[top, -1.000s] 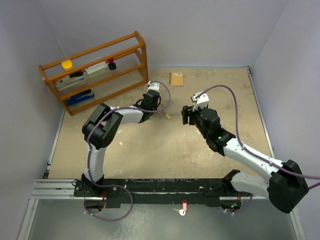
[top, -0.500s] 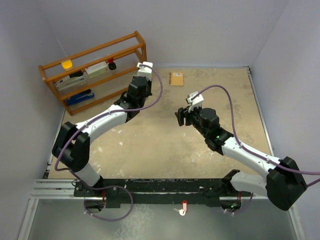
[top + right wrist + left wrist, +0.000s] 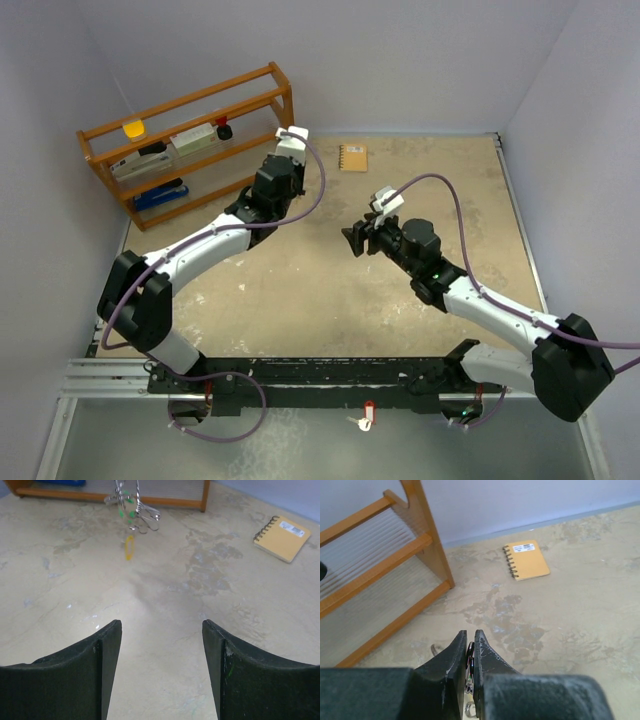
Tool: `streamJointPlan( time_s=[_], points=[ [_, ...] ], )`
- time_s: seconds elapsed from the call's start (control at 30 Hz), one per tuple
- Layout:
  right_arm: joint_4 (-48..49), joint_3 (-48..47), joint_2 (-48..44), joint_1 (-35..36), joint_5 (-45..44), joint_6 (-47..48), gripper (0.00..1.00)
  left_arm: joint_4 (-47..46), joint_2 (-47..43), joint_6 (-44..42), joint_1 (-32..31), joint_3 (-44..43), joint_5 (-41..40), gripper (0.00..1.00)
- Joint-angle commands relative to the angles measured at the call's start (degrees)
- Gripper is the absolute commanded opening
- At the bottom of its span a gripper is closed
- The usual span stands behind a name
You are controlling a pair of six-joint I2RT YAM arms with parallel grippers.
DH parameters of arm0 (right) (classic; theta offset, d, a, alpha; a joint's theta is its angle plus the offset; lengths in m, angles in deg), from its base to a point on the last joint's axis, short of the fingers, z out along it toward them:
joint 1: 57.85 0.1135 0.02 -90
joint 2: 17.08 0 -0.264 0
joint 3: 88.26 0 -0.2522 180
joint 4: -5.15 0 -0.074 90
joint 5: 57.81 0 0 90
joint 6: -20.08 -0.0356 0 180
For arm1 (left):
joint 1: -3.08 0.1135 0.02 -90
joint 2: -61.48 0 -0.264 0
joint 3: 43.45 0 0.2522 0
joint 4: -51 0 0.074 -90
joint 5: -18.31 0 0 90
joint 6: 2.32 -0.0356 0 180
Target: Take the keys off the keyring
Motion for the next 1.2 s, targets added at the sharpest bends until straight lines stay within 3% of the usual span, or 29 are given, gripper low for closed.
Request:
streamJointPlan(
  time_s=[0.0,0.3,0.77,1.17],
  points=[
    [6.61,1.85,-2.81,-0.08,3.65,1.89,0.68,0.12,-4.53,-0.88,-0.93,-5.28,5.26,0.0],
    [9.07,3.45,-4.9,-0.1,3.81,2.7,0.68,-2.37,-11.21,4.65,-1.31,-6.94,16.87,0.0],
    [13.73,0.06,-2.65,-0.1,11.26,3.82,0.7,-0.68,-15.64,7.07,-2.68,-8.52,23.82,0.0],
    [19.94,-3.84,4.02,-0.22,19.53,3.22,0.58,-1.05,-19.44,8.67,-4.15,-8.16,28.16,0.0]
  ],
)
